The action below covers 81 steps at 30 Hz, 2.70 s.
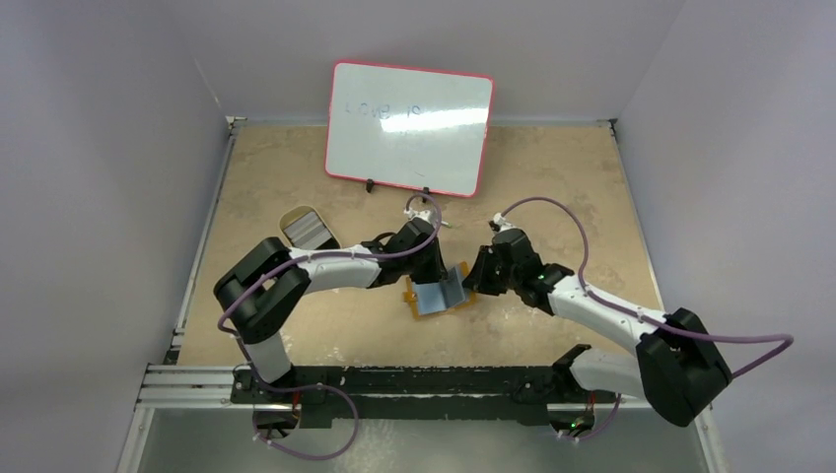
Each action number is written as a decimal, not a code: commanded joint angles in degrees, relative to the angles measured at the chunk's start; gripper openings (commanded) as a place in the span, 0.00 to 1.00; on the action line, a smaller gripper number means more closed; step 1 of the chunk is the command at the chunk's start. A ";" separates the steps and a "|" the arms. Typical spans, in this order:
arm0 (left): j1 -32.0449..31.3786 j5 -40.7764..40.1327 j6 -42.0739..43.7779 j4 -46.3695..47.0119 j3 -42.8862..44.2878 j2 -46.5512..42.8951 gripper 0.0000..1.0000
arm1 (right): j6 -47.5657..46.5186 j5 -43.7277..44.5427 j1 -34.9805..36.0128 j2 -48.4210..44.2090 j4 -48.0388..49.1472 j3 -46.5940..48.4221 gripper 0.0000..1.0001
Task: Put the credit cards into the card holder
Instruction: Insert the credit card into the card holder.
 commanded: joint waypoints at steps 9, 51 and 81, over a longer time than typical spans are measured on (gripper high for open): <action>0.40 -1.49 1.87 -1.67 2.60 -0.27 0.11 | -1.17 2.29 0.18 -5.45 -3.70 4.95 0.15; 7.24 -0.38 2.18 -5.75 -1.87 -9.13 0.14 | 0.89 1.20 0.29 1.98 2.25 -0.61 0.20; 21.54 -15.98 17.55 -34.11 8.06 -19.88 0.23 | 1.48 2.88 9.56 11.01 2.55 12.77 0.36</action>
